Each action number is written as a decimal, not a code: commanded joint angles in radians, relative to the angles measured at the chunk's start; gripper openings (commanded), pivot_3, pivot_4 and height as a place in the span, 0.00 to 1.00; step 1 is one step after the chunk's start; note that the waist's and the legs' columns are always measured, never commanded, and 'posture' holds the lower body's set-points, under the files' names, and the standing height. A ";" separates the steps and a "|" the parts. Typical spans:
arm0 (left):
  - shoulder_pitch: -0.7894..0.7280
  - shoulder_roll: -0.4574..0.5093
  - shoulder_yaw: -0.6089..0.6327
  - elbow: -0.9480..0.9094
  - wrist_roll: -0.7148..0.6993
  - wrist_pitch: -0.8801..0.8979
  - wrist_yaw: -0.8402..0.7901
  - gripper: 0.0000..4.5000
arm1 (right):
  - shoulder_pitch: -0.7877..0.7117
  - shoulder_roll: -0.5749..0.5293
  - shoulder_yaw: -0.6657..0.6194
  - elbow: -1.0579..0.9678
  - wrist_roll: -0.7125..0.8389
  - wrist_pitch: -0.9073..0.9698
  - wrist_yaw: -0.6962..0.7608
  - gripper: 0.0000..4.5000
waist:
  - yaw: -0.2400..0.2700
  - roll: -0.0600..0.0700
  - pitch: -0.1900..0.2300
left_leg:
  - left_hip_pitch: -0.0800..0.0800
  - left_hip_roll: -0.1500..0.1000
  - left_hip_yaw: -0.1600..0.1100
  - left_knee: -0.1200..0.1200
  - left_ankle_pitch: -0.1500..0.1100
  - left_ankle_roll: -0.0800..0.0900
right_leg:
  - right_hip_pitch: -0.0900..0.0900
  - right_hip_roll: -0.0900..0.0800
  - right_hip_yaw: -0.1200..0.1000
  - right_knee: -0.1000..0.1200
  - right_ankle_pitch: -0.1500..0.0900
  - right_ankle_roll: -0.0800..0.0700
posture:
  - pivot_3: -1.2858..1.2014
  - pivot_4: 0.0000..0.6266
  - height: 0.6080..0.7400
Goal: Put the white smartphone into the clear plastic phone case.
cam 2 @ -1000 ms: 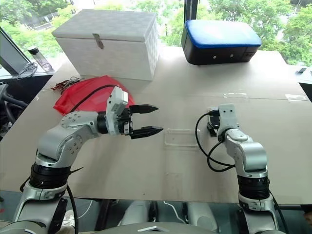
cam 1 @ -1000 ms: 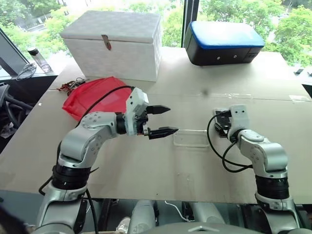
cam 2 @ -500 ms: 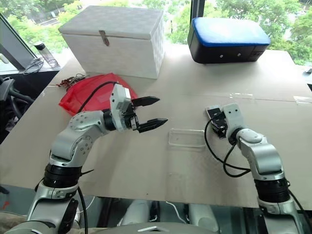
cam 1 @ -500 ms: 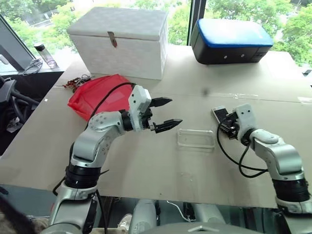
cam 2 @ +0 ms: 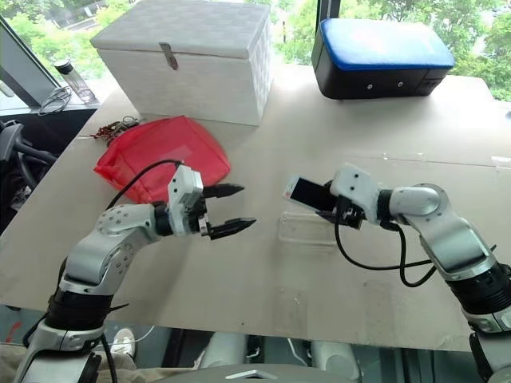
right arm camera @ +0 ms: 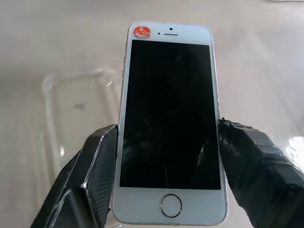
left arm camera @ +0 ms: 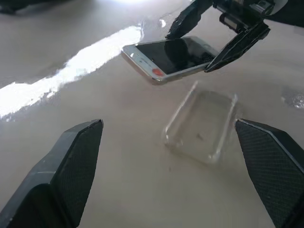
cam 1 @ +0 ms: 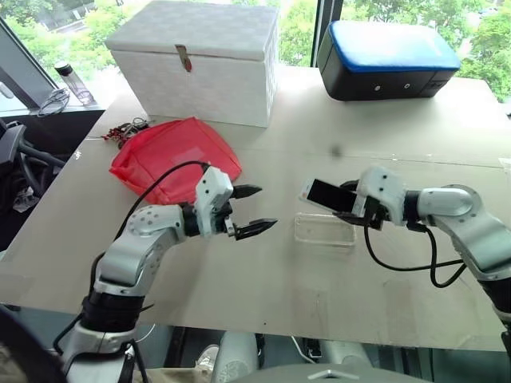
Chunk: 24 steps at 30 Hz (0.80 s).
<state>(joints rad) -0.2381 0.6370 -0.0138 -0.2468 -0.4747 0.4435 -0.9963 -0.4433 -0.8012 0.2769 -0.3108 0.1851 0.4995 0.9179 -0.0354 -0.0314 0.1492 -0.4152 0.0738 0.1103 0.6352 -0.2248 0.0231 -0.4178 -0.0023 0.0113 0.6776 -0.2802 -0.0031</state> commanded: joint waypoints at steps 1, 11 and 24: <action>0.037 0.026 0.033 -0.080 -0.015 -0.028 -0.013 1.00 | -0.029 -0.008 0.033 0.012 -0.039 -0.108 0.076 0.62 | 0.002 0.000 0.000 | 0.000 0.000 0.000 0.000 0.000 0.000 | 0.000 0.000 0.000 0.000 0.000 0.000 | 0.52 0.24 1.00; 0.142 0.070 0.065 -0.128 -0.009 -0.073 -0.043 1.00 | 0.004 -0.079 -0.012 0.027 -0.021 -0.180 0.215 0.62 | 0.021 0.000 0.001 | 0.001 0.000 -0.001 0.000 0.000 0.000 | 0.000 -0.001 -0.002 0.001 0.000 0.000 | 0.52 0.24 1.00; 0.182 0.071 0.066 -0.139 -0.005 -0.103 -0.025 1.00 | -0.016 -0.072 0.070 0.182 -0.137 -0.267 0.284 0.62 | 0.020 0.001 0.001 | 0.001 0.000 -0.001 0.001 0.000 0.000 | 0.001 0.000 -0.002 0.002 0.000 -0.001 | 0.52 0.24 1.00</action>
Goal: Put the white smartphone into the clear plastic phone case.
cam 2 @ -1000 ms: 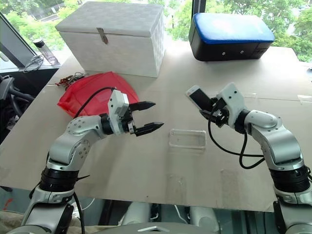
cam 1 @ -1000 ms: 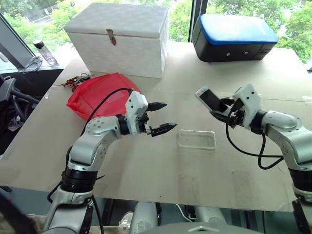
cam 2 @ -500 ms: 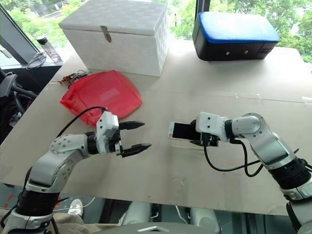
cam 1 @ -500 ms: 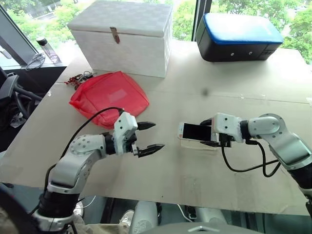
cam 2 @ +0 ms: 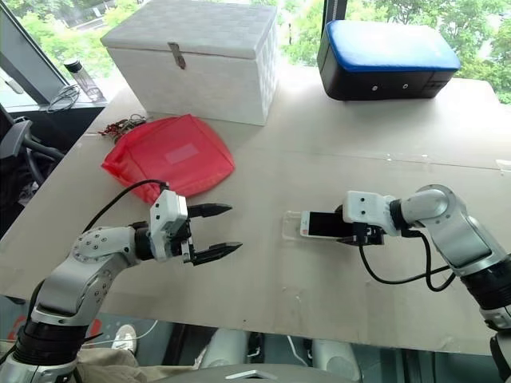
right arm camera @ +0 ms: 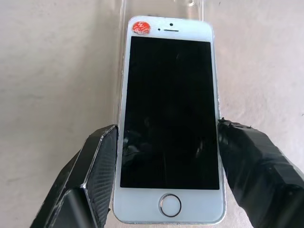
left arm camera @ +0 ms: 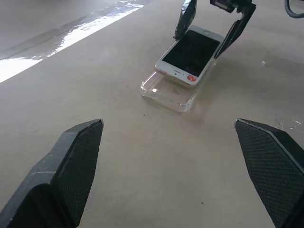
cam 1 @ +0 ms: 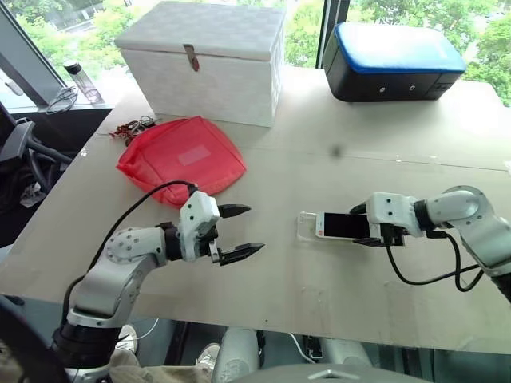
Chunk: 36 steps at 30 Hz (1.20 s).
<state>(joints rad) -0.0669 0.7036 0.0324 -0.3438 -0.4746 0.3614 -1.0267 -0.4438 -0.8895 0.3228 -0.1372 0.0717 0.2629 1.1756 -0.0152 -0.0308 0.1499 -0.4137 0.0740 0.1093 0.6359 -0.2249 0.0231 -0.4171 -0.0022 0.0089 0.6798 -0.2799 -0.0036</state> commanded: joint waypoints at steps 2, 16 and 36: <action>0.009 0.005 0.019 -0.052 -0.007 -0.014 0.014 1.00 | -0.022 0.028 0.041 0.029 -0.042 -0.047 0.038 0.62 | 0.002 0.000 0.000 | 0.000 0.000 0.000 0.000 0.000 0.000 | 0.000 0.000 0.000 0.000 0.000 0.000 | 0.52 0.24 1.00; 0.000 -0.009 -0.014 -0.112 0.000 0.026 0.084 1.00 | -0.041 0.037 0.085 0.053 -0.110 -0.043 0.118 0.62 | 0.005 0.000 0.000 | 0.001 0.000 -0.003 0.003 0.000 0.000 | 0.004 -0.001 -0.003 0.000 0.000 0.000 | 0.52 0.24 1.00; -0.033 0.011 0.002 -0.145 -0.014 0.068 0.117 1.00 | -0.068 0.035 -0.004 -0.046 -0.044 0.070 0.134 0.90 | 0.005 0.000 -0.001 | 0.000 0.000 -0.005 0.005 0.000 -0.001 | 0.005 0.000 -0.006 0.001 0.000 0.000 | 0.52 0.24 1.00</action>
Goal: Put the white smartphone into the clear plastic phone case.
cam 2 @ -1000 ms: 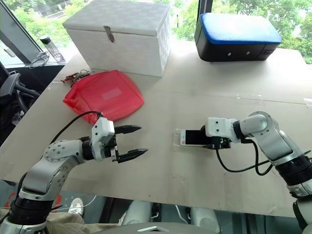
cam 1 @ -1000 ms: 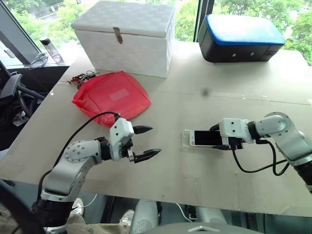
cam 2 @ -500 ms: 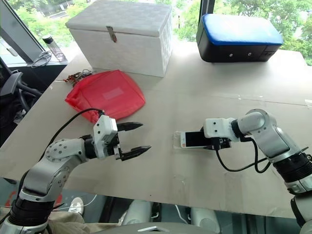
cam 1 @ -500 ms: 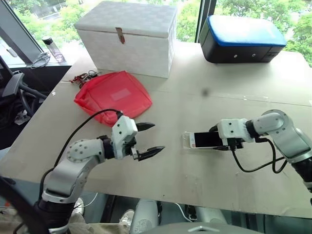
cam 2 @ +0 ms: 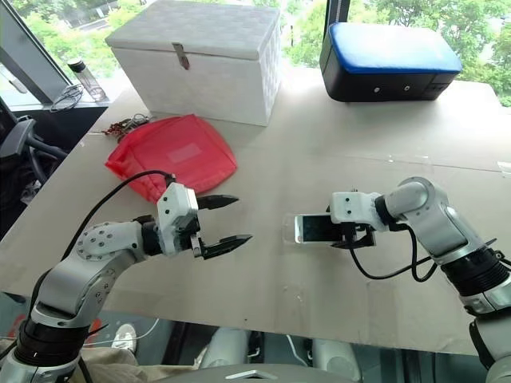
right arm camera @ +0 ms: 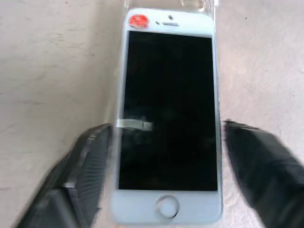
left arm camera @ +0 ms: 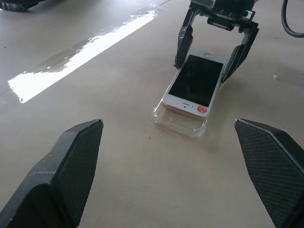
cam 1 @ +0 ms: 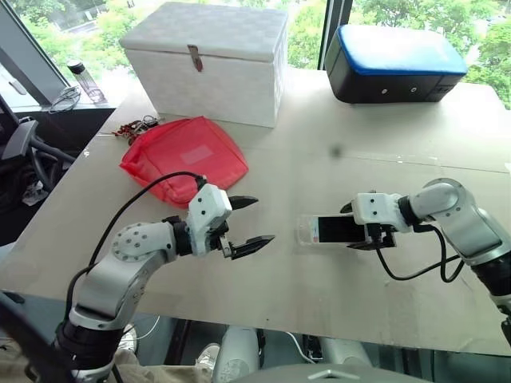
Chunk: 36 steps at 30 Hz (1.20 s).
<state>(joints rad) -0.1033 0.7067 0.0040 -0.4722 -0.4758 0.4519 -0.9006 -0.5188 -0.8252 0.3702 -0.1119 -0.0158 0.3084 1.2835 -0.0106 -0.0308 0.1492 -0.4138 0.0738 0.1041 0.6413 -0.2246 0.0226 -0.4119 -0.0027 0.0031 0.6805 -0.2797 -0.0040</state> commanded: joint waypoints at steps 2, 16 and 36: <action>0.013 0.003 0.026 -0.012 -0.006 -0.034 -0.011 1.00 | 0.020 -0.042 -0.076 -0.096 0.067 0.029 0.025 0.90 | 0.000 0.000 0.000 | 0.000 0.000 0.000 0.000 0.000 0.000 | 0.000 0.000 0.000 0.000 0.000 0.000 | 0.52 0.24 1.00; 0.017 -0.005 0.009 0.011 0.006 -0.058 -0.022 1.00 | 0.044 0.001 -0.200 -0.204 0.279 0.237 -0.044 0.01 | -0.002 0.000 0.000 | 0.000 0.000 -0.001 0.002 0.000 0.001 | 0.000 0.000 0.000 0.002 0.000 0.000 | 0.52 0.24 1.00; 0.006 -0.042 -0.088 0.056 0.050 -0.088 -0.044 1.00 | 0.175 0.128 -0.079 -0.139 0.170 0.284 -0.257 0.01 | 0.004 -0.003 -0.006 | 0.017 0.000 -0.002 0.006 -0.002 0.003 | 0.019 -0.003 -0.003 0.004 -0.001 0.000 | 0.52 0.24 1.00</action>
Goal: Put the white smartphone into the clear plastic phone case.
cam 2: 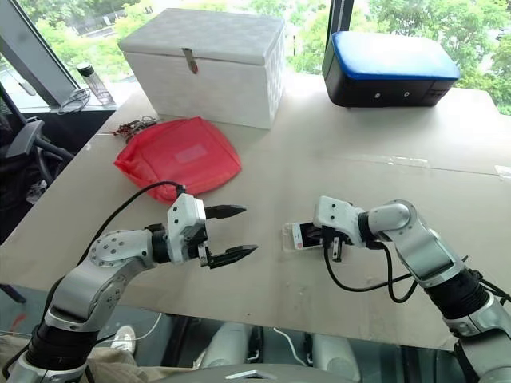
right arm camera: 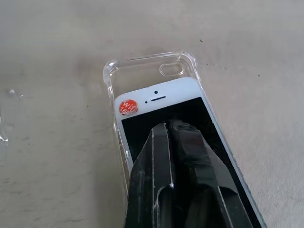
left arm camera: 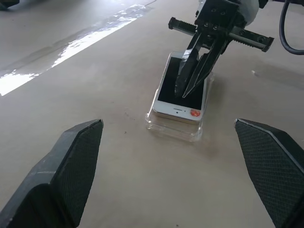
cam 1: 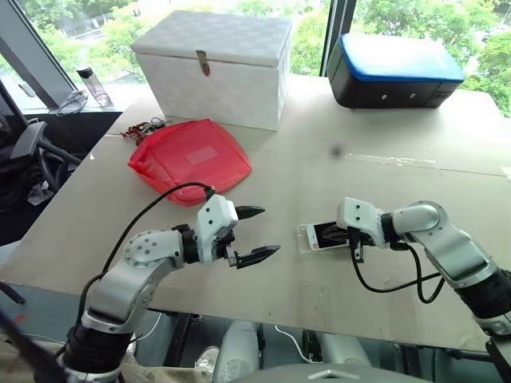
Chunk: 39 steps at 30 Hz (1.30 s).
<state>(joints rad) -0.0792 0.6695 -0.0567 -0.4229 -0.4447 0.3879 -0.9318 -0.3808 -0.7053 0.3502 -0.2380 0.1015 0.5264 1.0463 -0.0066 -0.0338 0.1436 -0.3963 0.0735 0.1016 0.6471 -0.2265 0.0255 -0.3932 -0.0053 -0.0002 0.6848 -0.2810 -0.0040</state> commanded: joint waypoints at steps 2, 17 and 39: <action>-0.026 -0.011 -0.047 0.022 0.031 -0.025 -0.018 1.00 | 0.044 0.022 -0.130 -0.077 0.124 0.112 -0.031 0.01 | 0.001 0.001 0.001 | -0.001 0.000 0.000 0.000 0.000 0.000 | 0.000 -0.001 0.000 0.000 0.001 -0.001 | 0.52 0.24 1.00; -0.159 -0.093 -0.212 0.263 0.162 -0.103 -0.082 0.00 | 0.189 -0.168 -0.343 -0.317 0.132 0.283 -0.240 0.00 | -0.006 0.004 0.003 | -0.005 0.000 -0.001 -0.006 0.000 0.000 | -0.004 0.001 0.000 -0.006 0.001 -0.001 | 0.52 0.24 1.00; -0.296 -0.238 -0.284 0.469 0.259 -0.163 -0.099 0.00 | 0.145 -0.168 -0.006 -0.406 0.002 0.272 -0.196 0.00 | -0.009 0.004 0.003 | -0.005 0.000 -0.002 -0.006 0.000 0.000 | -0.005 0.004 0.002 -0.005 -0.001 0.003 | 0.52 0.24 1.00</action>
<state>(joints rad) -0.3805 0.4312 -0.3430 0.0356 -0.1950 0.2412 -1.0259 -0.2223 -0.8842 0.3303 -0.5934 0.0997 0.8006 0.8431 -0.0152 -0.0299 0.1471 -0.4015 0.0736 0.0996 0.6410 -0.2265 0.0255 -0.3985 -0.0015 0.0017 0.6793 -0.2815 -0.0015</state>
